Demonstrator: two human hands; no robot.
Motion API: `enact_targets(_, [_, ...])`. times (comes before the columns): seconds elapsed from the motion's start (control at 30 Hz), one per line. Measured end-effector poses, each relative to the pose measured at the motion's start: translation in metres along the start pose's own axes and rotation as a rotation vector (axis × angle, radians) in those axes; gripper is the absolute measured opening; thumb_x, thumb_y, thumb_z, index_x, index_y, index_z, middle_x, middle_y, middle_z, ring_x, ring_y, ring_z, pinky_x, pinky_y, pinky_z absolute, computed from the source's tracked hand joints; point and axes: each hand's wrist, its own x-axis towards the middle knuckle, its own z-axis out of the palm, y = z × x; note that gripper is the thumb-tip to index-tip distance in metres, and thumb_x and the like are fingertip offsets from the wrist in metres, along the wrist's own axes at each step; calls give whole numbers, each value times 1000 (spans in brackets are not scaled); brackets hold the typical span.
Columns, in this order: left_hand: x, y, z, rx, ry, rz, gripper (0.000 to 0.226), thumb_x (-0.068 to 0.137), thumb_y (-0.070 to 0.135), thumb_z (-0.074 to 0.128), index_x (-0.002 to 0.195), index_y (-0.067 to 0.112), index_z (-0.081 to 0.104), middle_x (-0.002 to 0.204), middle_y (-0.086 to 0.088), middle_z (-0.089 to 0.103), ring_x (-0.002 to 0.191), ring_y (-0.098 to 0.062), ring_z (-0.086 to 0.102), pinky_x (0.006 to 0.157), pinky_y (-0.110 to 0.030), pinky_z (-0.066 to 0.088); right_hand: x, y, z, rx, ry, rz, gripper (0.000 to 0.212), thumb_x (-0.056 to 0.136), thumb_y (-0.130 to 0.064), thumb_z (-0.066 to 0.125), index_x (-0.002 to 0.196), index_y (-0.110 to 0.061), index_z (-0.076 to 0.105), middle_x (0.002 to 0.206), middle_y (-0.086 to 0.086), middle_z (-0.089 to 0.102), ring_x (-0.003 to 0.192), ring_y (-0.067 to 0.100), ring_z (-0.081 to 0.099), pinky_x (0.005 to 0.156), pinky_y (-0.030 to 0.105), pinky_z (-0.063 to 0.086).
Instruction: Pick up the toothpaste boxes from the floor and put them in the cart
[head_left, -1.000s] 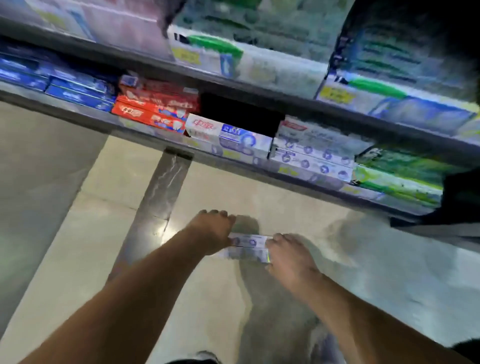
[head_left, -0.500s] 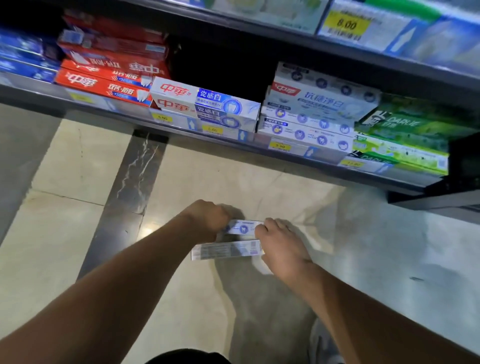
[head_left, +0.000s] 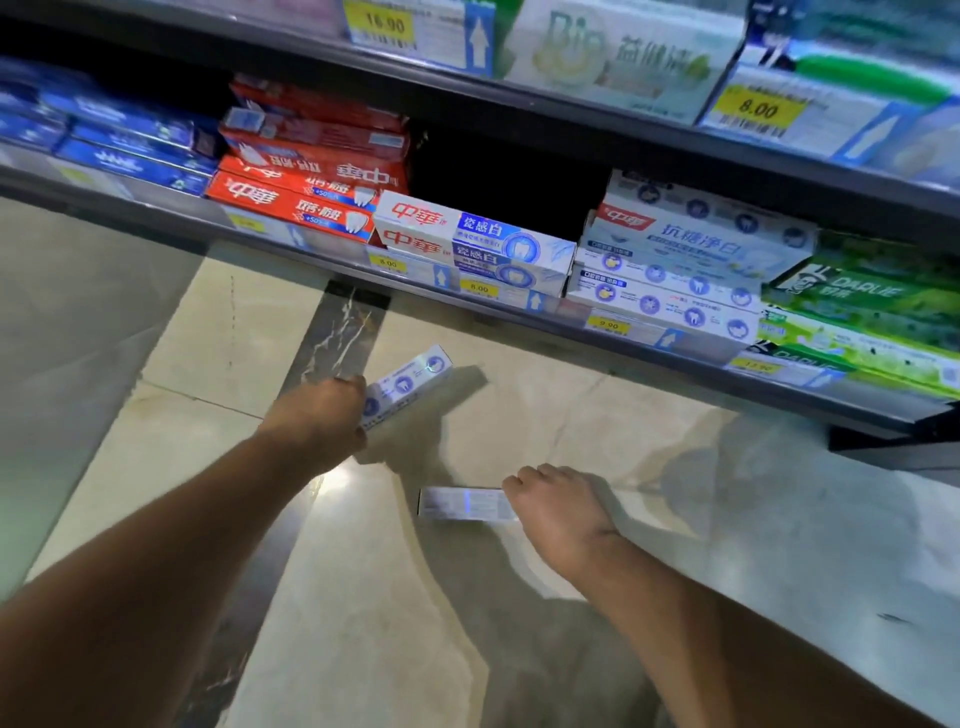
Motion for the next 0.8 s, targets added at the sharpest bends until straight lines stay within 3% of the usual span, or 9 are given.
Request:
enact_targets(0.13, [-43, -15, -39, -38, 14, -19, 35, 83, 29, 64, 114, 18, 51, 98, -8, 65, 71, -23, 55, 62, -30, 47, -27, 10, -53, 53, 30, 182, 24, 82, -21, 63, 105, -24, 57, 102, -1, 65, 93, 23, 66, 71, 30, 48])
enact_targets(0.23, [-91, -18, -94, -68, 4, -51, 32, 81, 29, 62, 110, 18, 53, 92, -8, 63, 67, -24, 50, 59, -28, 40, -67, 12, -120, 150, 21, 255, 35, 84, -33, 64, 118, -28, 53, 109, -3, 63, 99, 22, 64, 74, 29, 48])
enact_targets(0.37, [-172, -23, -204, -209, 2, -55, 21, 82, 34, 60, 82, 27, 41, 96, -10, 65, 75, -32, 58, 61, -27, 37, -134, -1, -247, 251, 4, 325, 39, 86, -40, 63, 123, -29, 53, 117, -4, 61, 106, 22, 63, 80, 29, 48])
enact_targets(0.47, [-245, -28, -302, -300, 11, -51, 30, 83, 33, 62, 72, 24, 35, 97, -10, 67, 88, -33, 64, 62, -26, 34, -192, -19, -356, 291, 25, 368, 37, 86, -39, 63, 119, -23, 55, 115, 3, 64, 106, 26, 62, 81, 32, 49])
enact_targets(0.57, [-317, -35, -400, -316, 16, -9, 25, 81, 31, 63, 80, 21, 40, 99, -13, 66, 95, -34, 63, 68, -30, 43, -246, -41, -460, 372, 113, 408, 34, 83, -35, 67, 109, -15, 56, 109, 9, 66, 103, 29, 63, 76, 34, 47])
enact_targets(0.7, [-398, -35, -519, -274, 71, 103, 22, 82, 25, 64, 85, 24, 43, 94, -10, 66, 96, -32, 63, 65, -26, 36, -313, -67, -578, 543, 258, 505, 33, 74, -35, 72, 99, -18, 59, 99, 7, 68, 93, 30, 63, 72, 36, 51])
enact_targets(0.8, [-444, -24, -592, -238, 146, 194, 18, 82, 26, 64, 81, 19, 48, 85, -9, 64, 89, -34, 63, 64, -30, 41, -363, -73, -641, 713, 362, 565, 35, 70, -36, 76, 95, -18, 59, 91, 3, 70, 86, 27, 65, 71, 39, 54])
